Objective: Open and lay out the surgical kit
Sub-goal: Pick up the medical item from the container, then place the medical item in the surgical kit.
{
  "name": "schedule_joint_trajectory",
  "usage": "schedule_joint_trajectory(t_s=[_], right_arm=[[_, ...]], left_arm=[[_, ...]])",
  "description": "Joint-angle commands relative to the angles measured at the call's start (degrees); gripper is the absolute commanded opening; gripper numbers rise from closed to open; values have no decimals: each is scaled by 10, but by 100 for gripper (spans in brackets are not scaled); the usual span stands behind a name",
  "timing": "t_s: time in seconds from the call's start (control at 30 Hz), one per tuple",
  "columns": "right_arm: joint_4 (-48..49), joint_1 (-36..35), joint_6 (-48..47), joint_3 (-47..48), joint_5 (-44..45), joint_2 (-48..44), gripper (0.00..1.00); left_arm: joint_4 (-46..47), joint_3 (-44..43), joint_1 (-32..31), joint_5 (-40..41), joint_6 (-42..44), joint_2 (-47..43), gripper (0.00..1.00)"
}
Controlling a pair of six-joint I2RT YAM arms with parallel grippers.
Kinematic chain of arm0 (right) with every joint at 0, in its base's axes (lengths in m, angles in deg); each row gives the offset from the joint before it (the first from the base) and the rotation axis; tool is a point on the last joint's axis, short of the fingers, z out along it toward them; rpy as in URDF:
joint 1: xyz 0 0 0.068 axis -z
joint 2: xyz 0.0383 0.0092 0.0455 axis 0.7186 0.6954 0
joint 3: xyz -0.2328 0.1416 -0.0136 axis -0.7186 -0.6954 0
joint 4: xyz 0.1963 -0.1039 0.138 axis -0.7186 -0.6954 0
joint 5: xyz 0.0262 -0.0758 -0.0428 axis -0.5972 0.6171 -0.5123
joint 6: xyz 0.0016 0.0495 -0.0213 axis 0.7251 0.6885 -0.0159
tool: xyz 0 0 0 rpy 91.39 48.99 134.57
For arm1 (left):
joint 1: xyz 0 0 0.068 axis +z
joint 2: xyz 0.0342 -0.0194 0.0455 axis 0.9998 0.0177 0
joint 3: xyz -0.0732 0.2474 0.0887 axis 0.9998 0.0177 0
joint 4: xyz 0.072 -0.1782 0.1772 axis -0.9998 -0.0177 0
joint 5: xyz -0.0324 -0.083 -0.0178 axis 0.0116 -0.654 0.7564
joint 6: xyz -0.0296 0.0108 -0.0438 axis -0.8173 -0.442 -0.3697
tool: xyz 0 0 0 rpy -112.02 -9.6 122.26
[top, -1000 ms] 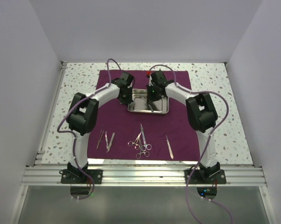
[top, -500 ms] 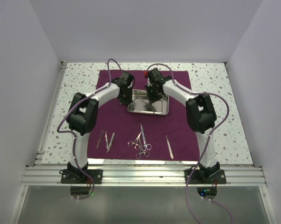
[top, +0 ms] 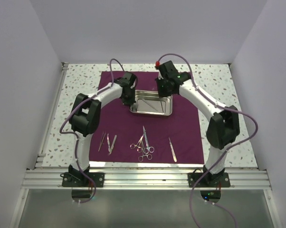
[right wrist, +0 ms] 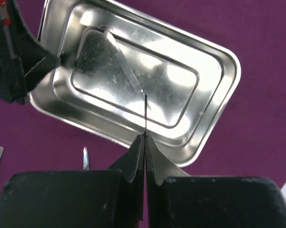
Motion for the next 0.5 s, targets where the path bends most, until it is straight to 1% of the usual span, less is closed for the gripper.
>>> schedule_joint_trajectory(t_s=[0.0, 0.07, 0.1, 0.17, 0.2, 0.23, 0.33, 0.37, 0.4, 0.47], right_arm=[[-32, 4, 22, -43, 21, -79, 0], [-43, 4, 43, -76, 15, -109, 0], [-43, 3, 51, -119, 11, -142, 0], [-36, 4, 77, -173, 0, -180, 0], [-32, 3, 86, -232, -6, -196, 0], [-27, 3, 95, -262, -9, -231, 0], [-1, 4, 127, -368, -32, -286, 0], [4, 4, 141, -389, -35, -297, 0], [12, 3, 147, -429, -35, -306, 0], [35, 3, 168, -465, -55, -327, 0]], left_arm=[[1, -42, 13, 3, -10, 23, 0], [1, -57, 16, 2, -11, 38, 0], [-2, -73, 18, 4, -12, 44, 0], [-6, -98, 20, 4, -14, 60, 0], [-7, -106, 22, 6, -16, 65, 0], [-7, -114, 24, 7, -17, 70, 0], [-13, -140, 27, 14, -21, 85, 0], [-14, -145, 29, 15, -23, 92, 0], [-16, -156, 31, 17, -24, 95, 0], [-23, -172, 34, 17, -26, 104, 0]])
